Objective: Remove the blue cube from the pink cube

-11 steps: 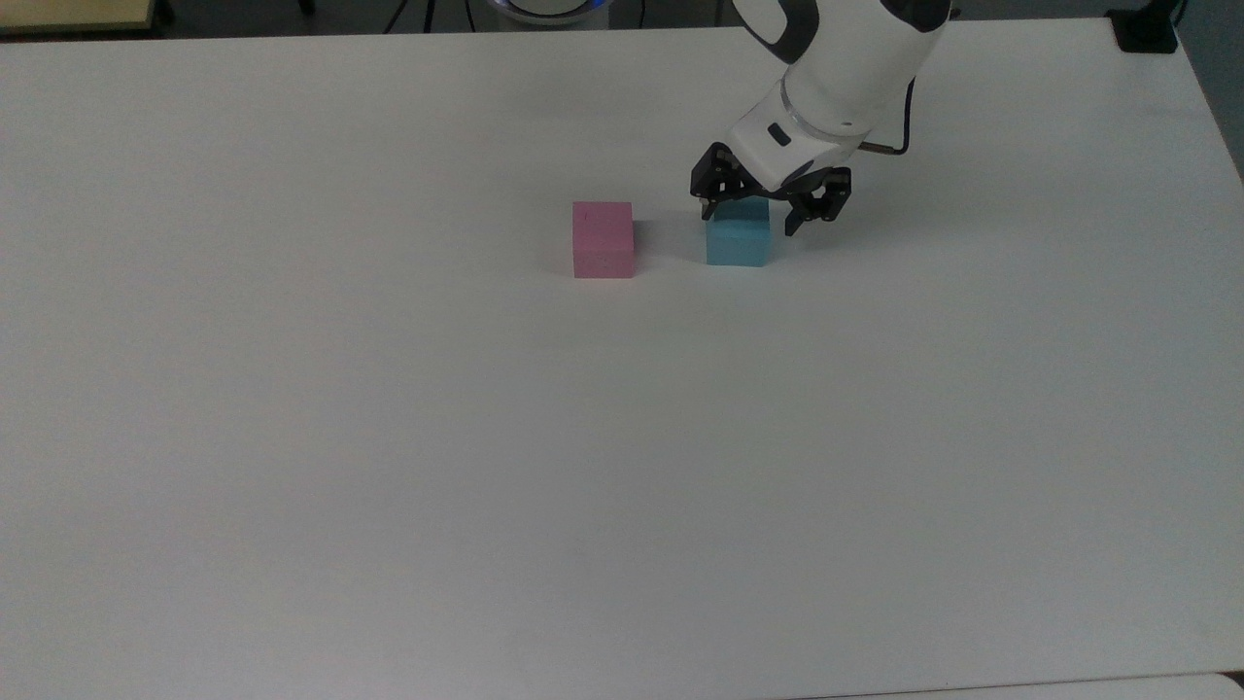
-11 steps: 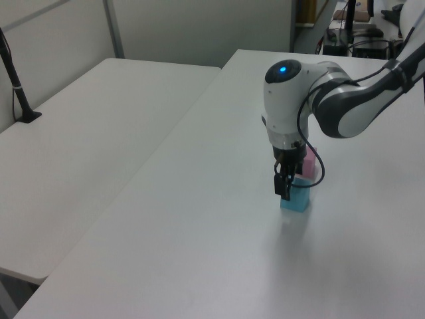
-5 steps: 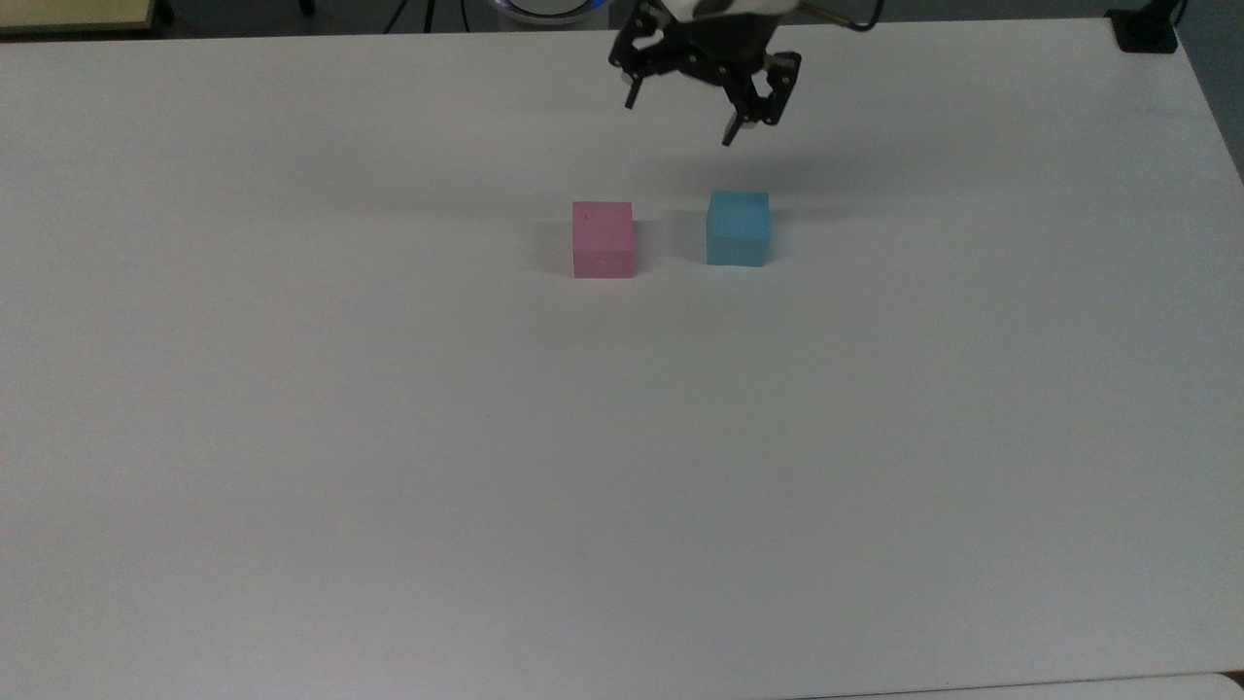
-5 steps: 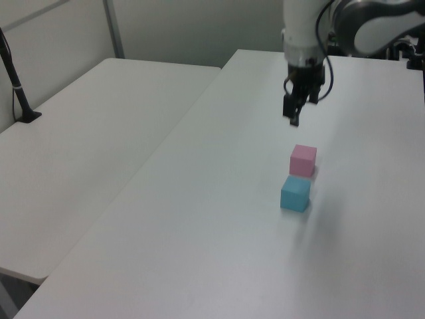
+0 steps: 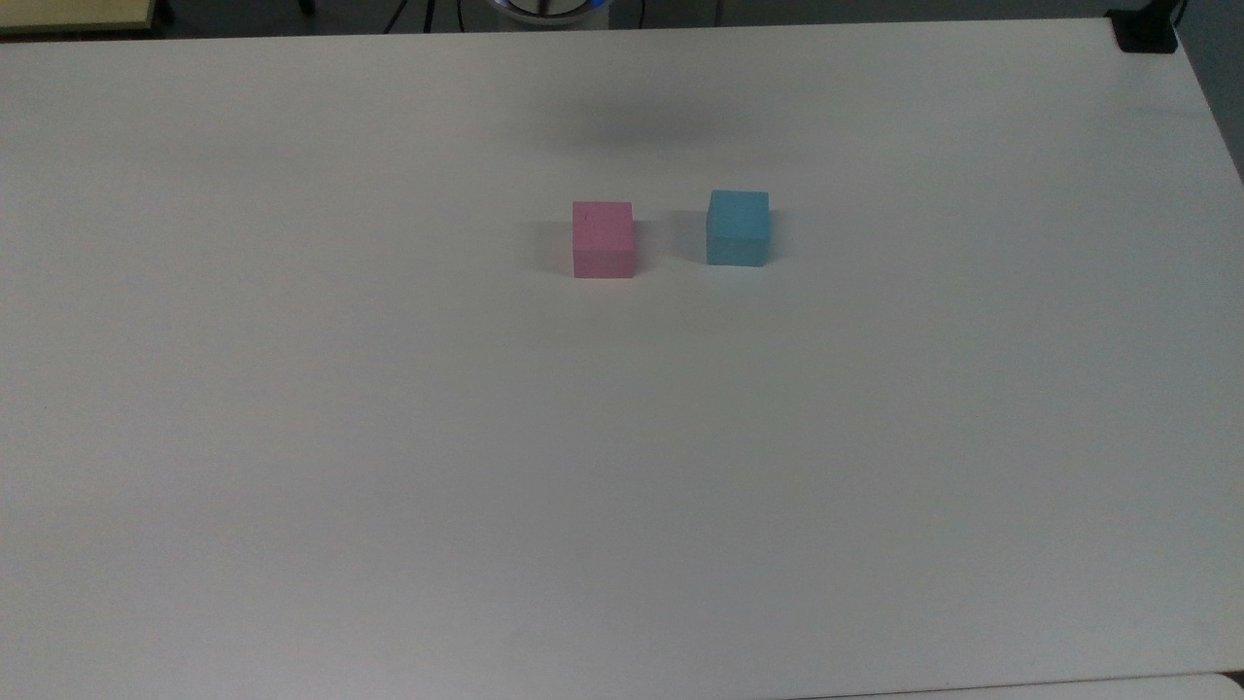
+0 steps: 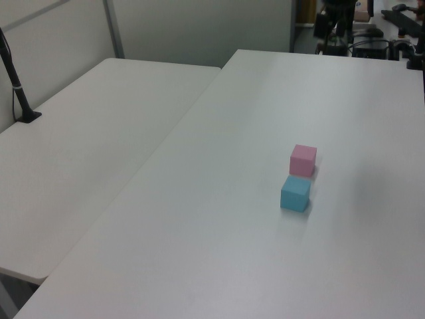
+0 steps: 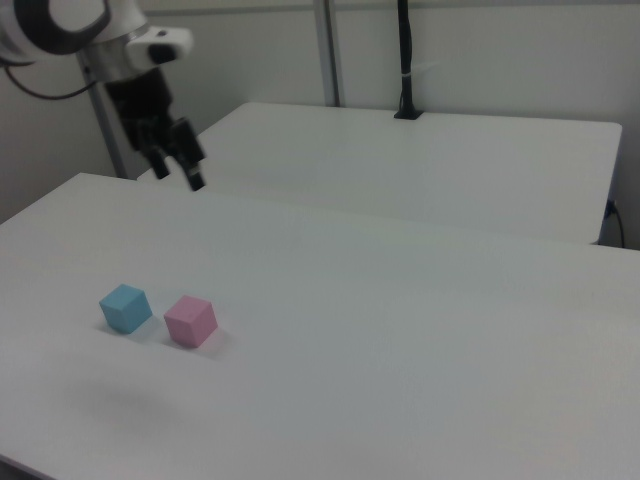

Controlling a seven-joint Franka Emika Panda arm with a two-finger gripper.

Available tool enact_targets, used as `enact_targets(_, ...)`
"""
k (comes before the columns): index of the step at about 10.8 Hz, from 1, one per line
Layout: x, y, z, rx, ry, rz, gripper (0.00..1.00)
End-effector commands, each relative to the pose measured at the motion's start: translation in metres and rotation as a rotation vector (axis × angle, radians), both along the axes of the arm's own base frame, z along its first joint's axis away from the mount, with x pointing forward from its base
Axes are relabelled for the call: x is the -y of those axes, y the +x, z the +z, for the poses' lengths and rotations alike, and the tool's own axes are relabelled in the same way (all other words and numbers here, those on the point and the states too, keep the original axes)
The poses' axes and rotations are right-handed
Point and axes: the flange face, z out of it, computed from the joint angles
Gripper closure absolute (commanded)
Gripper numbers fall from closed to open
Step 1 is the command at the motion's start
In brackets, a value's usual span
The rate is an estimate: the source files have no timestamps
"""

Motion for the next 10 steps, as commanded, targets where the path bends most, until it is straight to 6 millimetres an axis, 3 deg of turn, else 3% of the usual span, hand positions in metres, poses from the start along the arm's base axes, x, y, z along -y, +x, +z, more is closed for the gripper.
enact_targets(1, 0.076, 0.007, 0.031, 0.041, 0.079, 0.063, 0.0)
enact_targets(3, 0.078, 0.012, 0.029, 0.037, 0.086, 0.077, 0.0)
enact_targets(6, 0.055, 0.019, 0.016, 0.025, 0.096, 0.01, 0.0)
enact_targets(10, 0.047, 0.023, 0.007, 0.004, 0.102, 0.014, 0.0)
